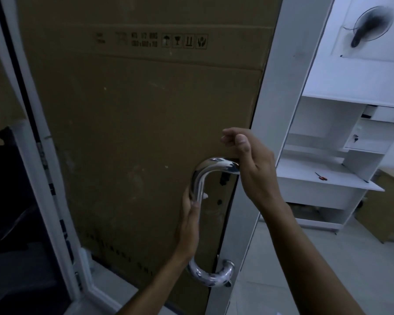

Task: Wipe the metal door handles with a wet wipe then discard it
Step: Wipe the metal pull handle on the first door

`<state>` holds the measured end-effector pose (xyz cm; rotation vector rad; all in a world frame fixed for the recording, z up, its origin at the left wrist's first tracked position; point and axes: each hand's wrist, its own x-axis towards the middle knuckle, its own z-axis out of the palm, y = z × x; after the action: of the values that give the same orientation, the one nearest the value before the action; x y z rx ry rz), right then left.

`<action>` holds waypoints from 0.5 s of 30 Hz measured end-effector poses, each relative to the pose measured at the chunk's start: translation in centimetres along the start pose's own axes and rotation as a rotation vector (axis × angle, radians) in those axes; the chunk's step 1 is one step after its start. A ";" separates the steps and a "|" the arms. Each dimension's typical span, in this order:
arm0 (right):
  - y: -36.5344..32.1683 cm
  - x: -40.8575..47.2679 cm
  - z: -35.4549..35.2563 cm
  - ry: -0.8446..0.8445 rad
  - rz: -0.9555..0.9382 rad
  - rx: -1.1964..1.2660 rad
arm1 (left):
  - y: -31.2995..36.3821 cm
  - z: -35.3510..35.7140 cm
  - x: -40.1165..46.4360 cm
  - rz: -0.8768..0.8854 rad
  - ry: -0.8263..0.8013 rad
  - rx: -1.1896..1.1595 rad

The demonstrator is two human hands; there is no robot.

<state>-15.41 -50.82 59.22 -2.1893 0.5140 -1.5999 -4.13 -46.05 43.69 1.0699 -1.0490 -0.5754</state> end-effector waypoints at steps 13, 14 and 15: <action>-0.9 3.8 1.5 0.003 -0.189 -0.365 | -4.9 0.2 -1.2 0.470 0.058 0.725; -0.8 4.0 1.5 0.008 -0.176 -0.335 | -4.5 0.3 -0.4 0.518 0.072 0.781; -0.6 4.1 1.6 0.012 -0.161 -0.313 | -4.2 0.3 0.3 0.568 0.089 0.853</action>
<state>-12.70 -52.16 62.43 -2.5070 0.6436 -1.7127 -3.85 -48.12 40.05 1.4132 -1.4876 0.4274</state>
